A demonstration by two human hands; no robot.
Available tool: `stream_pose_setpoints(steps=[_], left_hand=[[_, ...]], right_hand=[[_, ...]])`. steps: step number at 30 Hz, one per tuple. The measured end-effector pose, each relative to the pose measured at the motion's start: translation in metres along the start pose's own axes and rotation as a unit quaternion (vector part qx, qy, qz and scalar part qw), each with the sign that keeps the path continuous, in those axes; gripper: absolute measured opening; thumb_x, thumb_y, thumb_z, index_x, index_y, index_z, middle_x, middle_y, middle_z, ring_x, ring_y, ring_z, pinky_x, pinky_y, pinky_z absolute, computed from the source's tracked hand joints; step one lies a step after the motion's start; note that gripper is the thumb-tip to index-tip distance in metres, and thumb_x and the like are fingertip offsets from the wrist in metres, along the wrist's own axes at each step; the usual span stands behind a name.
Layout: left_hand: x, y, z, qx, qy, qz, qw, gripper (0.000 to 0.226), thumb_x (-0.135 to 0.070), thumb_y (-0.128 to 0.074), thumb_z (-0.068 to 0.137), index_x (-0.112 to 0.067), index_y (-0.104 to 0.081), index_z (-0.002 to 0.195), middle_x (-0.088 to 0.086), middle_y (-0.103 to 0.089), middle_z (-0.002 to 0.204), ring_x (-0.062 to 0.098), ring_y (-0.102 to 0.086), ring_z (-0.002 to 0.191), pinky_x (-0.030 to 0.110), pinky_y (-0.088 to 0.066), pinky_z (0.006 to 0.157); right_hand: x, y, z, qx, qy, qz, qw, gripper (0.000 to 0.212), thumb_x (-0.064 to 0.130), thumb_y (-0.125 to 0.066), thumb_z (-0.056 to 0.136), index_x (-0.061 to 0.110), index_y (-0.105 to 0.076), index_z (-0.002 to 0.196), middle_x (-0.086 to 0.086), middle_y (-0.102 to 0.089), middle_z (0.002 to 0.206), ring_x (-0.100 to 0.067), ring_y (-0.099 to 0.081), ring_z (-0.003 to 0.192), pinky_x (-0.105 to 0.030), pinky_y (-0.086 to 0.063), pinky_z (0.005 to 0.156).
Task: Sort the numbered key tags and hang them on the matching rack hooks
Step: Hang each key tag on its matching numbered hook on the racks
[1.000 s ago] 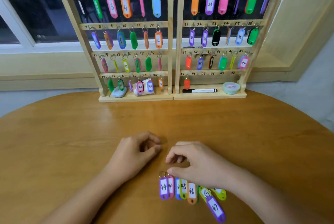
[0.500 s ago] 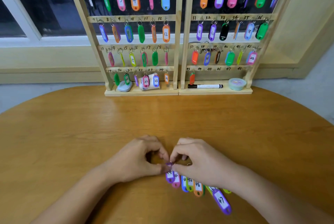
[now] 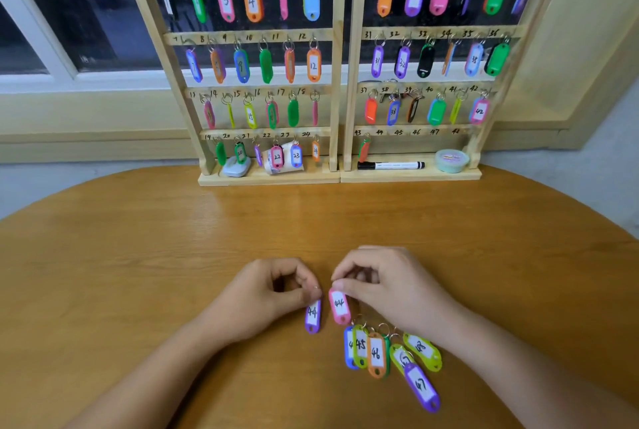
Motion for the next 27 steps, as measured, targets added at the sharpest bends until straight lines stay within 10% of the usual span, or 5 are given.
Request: stream_pose_setpoints(steps=[20, 27], left_hand=[[-0.021, 0.007, 0.107, -0.111, -0.022, -0.019, 0.993, 0.008, -0.027, -0.081, 0.096, -0.022, -0.079, 0.091, -0.001, -0.080, 0.089, 0.024, -0.069, 0.080, 0.041, -0.055, 0.080], [-0.045, 0.015, 0.165, -0.152, -0.054, 0.002, 0.987, 0.008, -0.025, -0.080, 0.096, -0.022, -0.080, 0.089, 0.001, -0.079, 0.085, 0.006, -0.064, 0.075, 0.024, -0.048, 0.073]], right_hand=[[-0.067, 0.129, 0.140, -0.261, -0.046, 0.000, 0.964, 0.014, 0.016, -0.086, 0.088, 0.023, -0.074, 0.089, -0.006, -0.074, 0.084, -0.012, -0.065, 0.074, -0.026, -0.050, 0.070], [-0.079, 0.139, 0.169, -0.278, -0.058, -0.081, 0.955, 0.013, 0.016, -0.083, 0.090, 0.021, -0.071, 0.092, -0.001, -0.072, 0.075, -0.015, -0.071, 0.080, -0.034, -0.058, 0.078]])
Point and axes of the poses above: each hand's wrist, its own z-axis towards the middle knuckle, its own y-axis out of the back of the hand, x = y × z, the point moved 1 cm from there along z, towards the middle knuckle
